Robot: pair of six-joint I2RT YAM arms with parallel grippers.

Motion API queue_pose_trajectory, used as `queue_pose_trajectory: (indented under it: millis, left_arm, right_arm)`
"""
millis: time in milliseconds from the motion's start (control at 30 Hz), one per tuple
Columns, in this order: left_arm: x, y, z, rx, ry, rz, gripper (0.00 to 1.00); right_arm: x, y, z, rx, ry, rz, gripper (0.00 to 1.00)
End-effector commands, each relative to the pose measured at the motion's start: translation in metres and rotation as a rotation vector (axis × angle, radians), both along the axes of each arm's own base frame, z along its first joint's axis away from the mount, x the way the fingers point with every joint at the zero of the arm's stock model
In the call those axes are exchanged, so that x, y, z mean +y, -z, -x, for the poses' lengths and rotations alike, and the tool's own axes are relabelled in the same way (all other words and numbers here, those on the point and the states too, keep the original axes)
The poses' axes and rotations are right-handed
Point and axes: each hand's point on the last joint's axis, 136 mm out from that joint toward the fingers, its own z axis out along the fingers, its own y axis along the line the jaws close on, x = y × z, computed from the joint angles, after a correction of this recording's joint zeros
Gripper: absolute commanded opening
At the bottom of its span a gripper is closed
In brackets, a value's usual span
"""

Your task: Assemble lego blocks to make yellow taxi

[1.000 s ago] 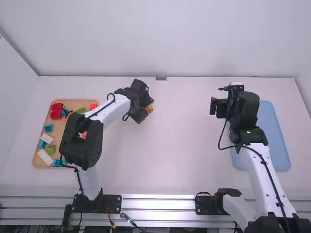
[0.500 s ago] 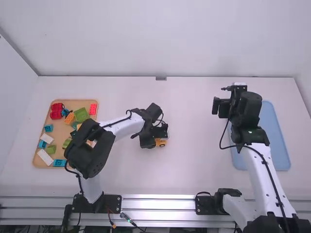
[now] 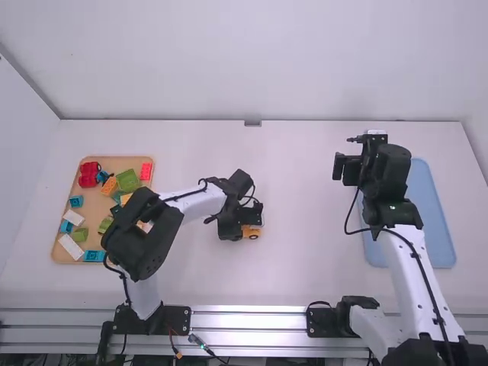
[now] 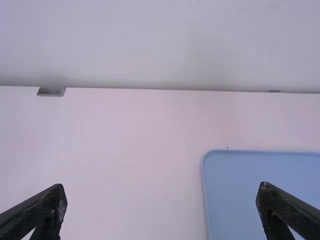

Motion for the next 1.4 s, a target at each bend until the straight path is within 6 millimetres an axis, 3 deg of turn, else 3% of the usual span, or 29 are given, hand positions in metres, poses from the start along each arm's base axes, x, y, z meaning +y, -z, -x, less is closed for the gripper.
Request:
queue_pose_trajectory:
  millis: [0, 167, 200, 300, 433, 600, 633, 667, 767, 800, 900, 933, 1067, 1167, 1367]
  left_arm:
    - [-0.002, -0.009, 0.000, -0.014, 0.008, 0.024, 0.73]
    - [-0.003, -0.010, -0.002, -0.019, 0.008, 0.028, 0.83]
    - [-0.002, -0.011, -0.004, -0.025, 0.007, 0.019, 0.99]
    - [0.005, -0.015, -0.013, -0.059, -0.036, -0.025, 0.99]
    - [0.019, -0.036, -0.025, -0.101, -0.082, -0.067, 0.99]
    - [0.046, -0.080, -0.049, -0.196, -0.198, -0.022, 0.99]
    - [0.062, -0.099, -0.059, -0.239, -0.285, 0.011, 0.99]
    - [0.062, -0.099, -0.059, -0.239, -0.285, 0.011, 0.99]
    - [0.109, -0.137, -0.089, -0.346, -0.592, 0.106, 0.99]
    - [0.136, -0.153, -0.106, -0.400, -0.810, 0.173, 0.99]
    - [0.178, -0.168, -0.126, -0.438, -1.148, 0.278, 0.99]
    - [0.195, -0.169, -0.127, -0.424, -1.273, 0.304, 0.99]
    - [0.222, -0.154, -0.110, -0.252, -1.441, 0.286, 0.99]
    - [0.267, -0.125, -0.083, -0.144, -1.651, 0.079, 0.99]
    - [0.289, -0.093, -0.048, -0.019, -1.619, -0.046, 0.93]
  right_arm:
    - [-0.001, -0.013, -0.004, -0.026, 0.002, -0.002, 0.99]
    - [-0.001, -0.013, -0.004, -0.026, 0.002, -0.002, 0.99]
    - [-0.001, -0.013, -0.004, -0.026, 0.003, -0.002, 0.99]
    - [-0.001, -0.013, -0.004, -0.026, 0.002, -0.002, 0.99]
    - [-0.001, -0.014, -0.005, -0.030, 0.002, -0.002, 0.99]
    - [-0.001, -0.014, -0.005, -0.030, 0.001, 0.001, 0.99]
    - [-0.001, -0.014, -0.005, -0.029, 0.001, 0.001, 0.99]
    - [-0.001, -0.014, -0.005, -0.029, 0.001, 0.001, 0.99]
    - [-0.001, -0.014, -0.005, -0.029, 0.001, 0.001, 0.99]
    - [-0.001, -0.014, -0.005, -0.029, 0.001, 0.001, 0.99]
    - [-0.001, -0.014, -0.005, -0.029, 0.001, 0.000, 0.99]
    - [-0.001, -0.014, -0.005, -0.029, 0.001, 0.001, 0.99]
    - [-0.001, -0.015, -0.005, -0.034, 0.001, 0.001, 0.99]
    - [-0.001, -0.015, -0.006, -0.037, 0.001, 0.000, 0.99]
    - [-0.001, -0.017, -0.007, -0.045, 0.008, -0.012, 0.99]
